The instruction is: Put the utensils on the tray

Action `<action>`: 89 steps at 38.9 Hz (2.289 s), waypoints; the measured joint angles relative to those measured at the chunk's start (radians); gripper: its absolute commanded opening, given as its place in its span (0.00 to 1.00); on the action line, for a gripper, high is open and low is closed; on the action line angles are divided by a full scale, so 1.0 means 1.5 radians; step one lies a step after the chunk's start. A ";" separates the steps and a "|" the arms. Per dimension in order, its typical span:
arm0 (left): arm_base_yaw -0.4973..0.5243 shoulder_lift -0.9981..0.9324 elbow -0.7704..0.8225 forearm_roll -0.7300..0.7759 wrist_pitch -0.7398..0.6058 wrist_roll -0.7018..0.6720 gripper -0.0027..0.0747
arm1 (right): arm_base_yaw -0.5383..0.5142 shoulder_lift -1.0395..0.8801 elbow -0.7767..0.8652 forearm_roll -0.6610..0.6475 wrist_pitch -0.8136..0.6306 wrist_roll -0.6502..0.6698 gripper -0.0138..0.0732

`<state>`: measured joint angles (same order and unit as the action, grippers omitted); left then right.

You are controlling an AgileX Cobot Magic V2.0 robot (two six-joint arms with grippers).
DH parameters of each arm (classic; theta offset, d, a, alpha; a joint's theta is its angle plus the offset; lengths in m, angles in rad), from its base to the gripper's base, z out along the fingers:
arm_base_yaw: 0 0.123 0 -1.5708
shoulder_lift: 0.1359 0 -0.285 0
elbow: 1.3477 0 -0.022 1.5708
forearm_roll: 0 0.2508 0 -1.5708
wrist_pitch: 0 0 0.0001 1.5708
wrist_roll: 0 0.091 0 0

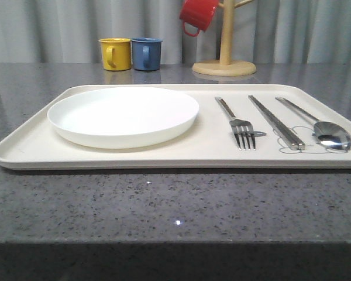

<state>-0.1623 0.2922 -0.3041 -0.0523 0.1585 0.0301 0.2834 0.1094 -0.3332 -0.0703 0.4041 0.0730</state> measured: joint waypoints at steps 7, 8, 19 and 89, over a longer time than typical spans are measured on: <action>0.000 0.000 0.000 0.000 0.000 0.000 0.01 | 0.000 0.000 0.000 0.000 0.000 0.000 0.02; 0.000 0.000 0.000 0.000 0.000 0.000 0.01 | 0.000 0.000 0.000 0.000 0.000 0.000 0.02; 0.000 0.000 0.003 0.000 -0.004 0.000 0.01 | 0.000 0.000 0.000 0.000 0.000 0.000 0.02; 0.128 -0.199 0.206 0.008 -0.021 0.000 0.01 | 0.000 0.000 0.000 0.000 0.000 0.000 0.02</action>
<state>0.0296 -0.0057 0.0048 -0.0409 0.1275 0.0301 0.2834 0.1094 -0.3332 -0.0709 0.4041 0.0730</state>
